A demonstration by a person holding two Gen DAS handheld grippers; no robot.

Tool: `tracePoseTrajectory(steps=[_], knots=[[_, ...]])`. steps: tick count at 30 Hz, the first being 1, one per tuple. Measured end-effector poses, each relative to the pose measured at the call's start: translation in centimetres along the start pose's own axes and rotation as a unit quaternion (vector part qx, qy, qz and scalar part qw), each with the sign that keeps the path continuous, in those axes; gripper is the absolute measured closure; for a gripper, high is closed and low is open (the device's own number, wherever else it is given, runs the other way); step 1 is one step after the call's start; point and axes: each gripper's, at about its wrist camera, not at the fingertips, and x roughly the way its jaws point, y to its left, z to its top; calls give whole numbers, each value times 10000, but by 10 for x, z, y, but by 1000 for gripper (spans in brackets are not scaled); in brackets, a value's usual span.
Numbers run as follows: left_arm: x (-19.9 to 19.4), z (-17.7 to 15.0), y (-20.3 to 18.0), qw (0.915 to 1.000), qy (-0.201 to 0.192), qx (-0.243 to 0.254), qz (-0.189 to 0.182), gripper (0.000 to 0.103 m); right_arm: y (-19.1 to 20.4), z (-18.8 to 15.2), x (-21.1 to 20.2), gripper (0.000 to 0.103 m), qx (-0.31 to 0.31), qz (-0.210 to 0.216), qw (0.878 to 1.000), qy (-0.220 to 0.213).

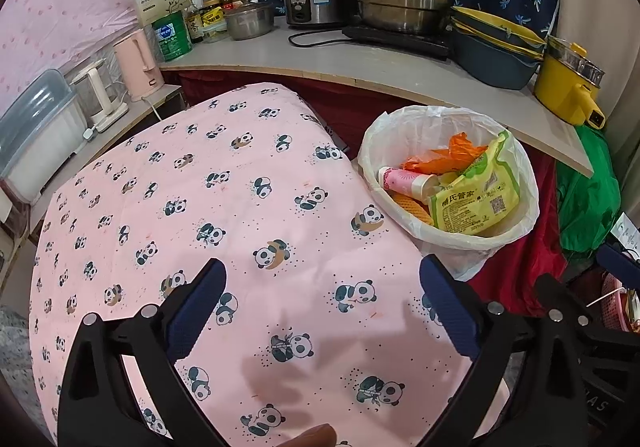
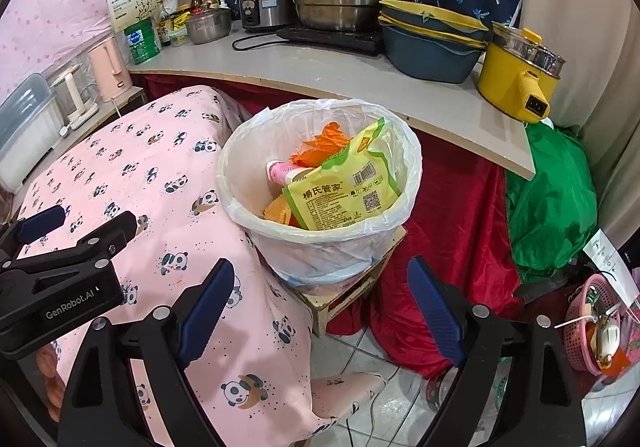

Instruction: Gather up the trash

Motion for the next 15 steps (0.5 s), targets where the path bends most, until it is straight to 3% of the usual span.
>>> tracePoseTrajectory(steps=[15], knots=[[6, 1, 0, 10000, 41, 22, -18, 10, -2, 2, 3, 13, -12, -4, 10000, -84]])
